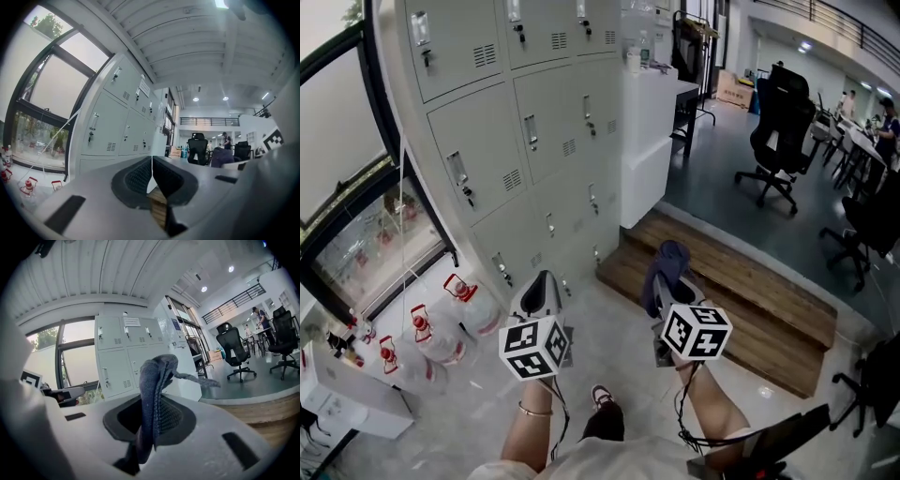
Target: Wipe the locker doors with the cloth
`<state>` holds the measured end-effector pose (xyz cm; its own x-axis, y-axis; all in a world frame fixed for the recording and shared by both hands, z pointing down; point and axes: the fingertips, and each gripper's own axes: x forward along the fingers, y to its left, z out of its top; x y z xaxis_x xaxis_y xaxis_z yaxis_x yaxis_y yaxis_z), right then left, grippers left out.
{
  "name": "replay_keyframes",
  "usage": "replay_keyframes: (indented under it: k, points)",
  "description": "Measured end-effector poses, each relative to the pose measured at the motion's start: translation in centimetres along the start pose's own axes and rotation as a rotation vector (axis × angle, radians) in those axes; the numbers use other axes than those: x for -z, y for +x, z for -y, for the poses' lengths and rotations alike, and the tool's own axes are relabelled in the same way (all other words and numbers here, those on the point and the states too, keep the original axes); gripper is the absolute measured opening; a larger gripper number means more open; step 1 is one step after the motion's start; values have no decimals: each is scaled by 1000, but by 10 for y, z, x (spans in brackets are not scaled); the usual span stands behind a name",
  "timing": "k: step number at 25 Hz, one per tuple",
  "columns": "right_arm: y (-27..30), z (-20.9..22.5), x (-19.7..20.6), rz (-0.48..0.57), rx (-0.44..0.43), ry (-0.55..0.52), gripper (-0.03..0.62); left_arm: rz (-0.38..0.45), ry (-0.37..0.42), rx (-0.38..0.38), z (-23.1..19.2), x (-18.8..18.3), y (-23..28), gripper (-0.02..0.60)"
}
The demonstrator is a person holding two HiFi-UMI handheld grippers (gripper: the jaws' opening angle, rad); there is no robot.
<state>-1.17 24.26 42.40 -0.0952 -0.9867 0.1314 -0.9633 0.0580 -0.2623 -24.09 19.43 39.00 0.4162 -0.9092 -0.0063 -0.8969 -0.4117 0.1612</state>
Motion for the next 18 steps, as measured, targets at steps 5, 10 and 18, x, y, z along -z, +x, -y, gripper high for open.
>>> replay_keyframes:
  k: [5, 10, 18]
  points:
    - [64, 16, -20, 11, -5, -9, 44, 1, -9, 10, -9, -2, 70, 9]
    - [135, 29, -39, 2, -22, -16, 44, 11, -6, 5, -22, -14, 141, 9]
    - [242, 31, -69, 12, -76, -28, 44, 40, -6, -46, -65, -35, 233, 9]
